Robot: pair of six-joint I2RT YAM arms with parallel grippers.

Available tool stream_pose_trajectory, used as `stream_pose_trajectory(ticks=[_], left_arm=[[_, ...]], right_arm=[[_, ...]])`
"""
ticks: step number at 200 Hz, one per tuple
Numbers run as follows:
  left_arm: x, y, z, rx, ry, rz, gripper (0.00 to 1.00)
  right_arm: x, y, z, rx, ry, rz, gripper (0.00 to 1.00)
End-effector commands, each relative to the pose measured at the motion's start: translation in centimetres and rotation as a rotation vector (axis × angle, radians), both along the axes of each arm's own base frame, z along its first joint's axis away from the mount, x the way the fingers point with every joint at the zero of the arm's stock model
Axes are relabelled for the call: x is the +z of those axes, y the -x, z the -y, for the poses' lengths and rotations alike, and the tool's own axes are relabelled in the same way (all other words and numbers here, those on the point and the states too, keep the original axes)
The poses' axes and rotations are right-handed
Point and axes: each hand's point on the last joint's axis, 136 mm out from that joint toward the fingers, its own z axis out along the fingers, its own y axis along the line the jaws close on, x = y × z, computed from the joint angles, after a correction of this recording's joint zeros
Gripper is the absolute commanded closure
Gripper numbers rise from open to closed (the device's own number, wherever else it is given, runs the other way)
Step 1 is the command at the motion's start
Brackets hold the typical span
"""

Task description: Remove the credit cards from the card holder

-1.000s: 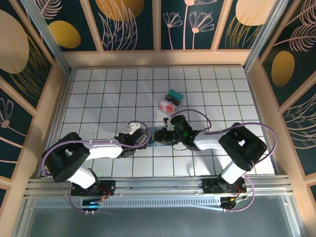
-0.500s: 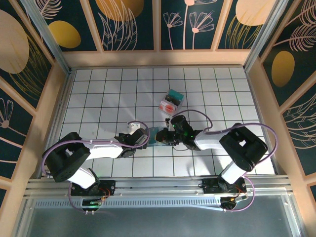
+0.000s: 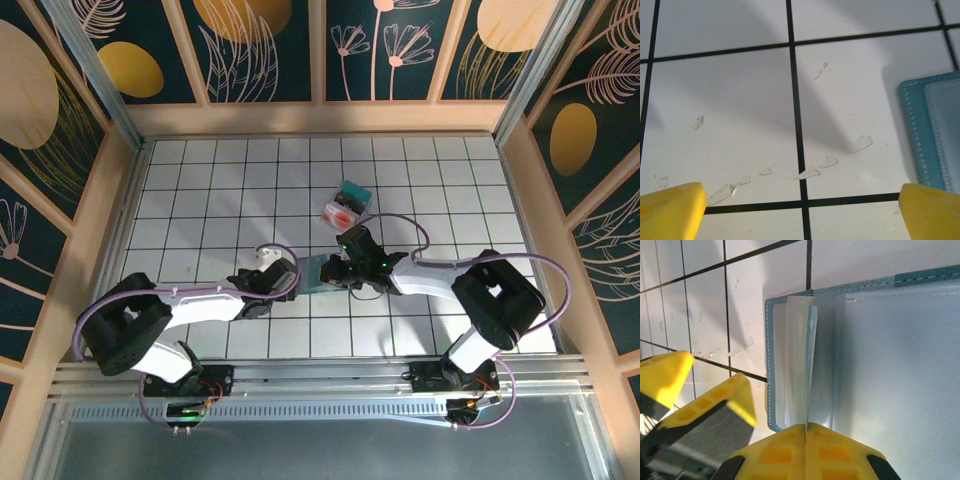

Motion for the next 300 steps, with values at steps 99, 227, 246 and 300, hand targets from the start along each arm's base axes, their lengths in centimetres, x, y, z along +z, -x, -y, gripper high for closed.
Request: stream_pose_trajectory(ticks=[99, 227, 246, 300], left_arm=[[1.6, -3.7, 3.7, -0.086, -0.044, 0.094, 0.01], [-1.3, -2.4, 2.4, -0.090, -0.114, 0.016, 0.01], [-1.5, -2.2, 2.1, -0.082, -0.116, 0.011, 0.01], [-2.2, -2.0, 1.2, -0.049, -0.149, -0.003, 0.01]], right_arm=[[0.3, 0.0, 0.0, 0.023, 0.017, 0.005, 1.00], [1.3, -1.4, -0.9, 0.001, -0.071, 0.046, 0.84], [1.1, -1.5, -0.7, -0.012, -0.068, 0.040, 0.91], [0.6, -1.2, 0.7, -0.030, 0.012, 0.027, 0.98]])
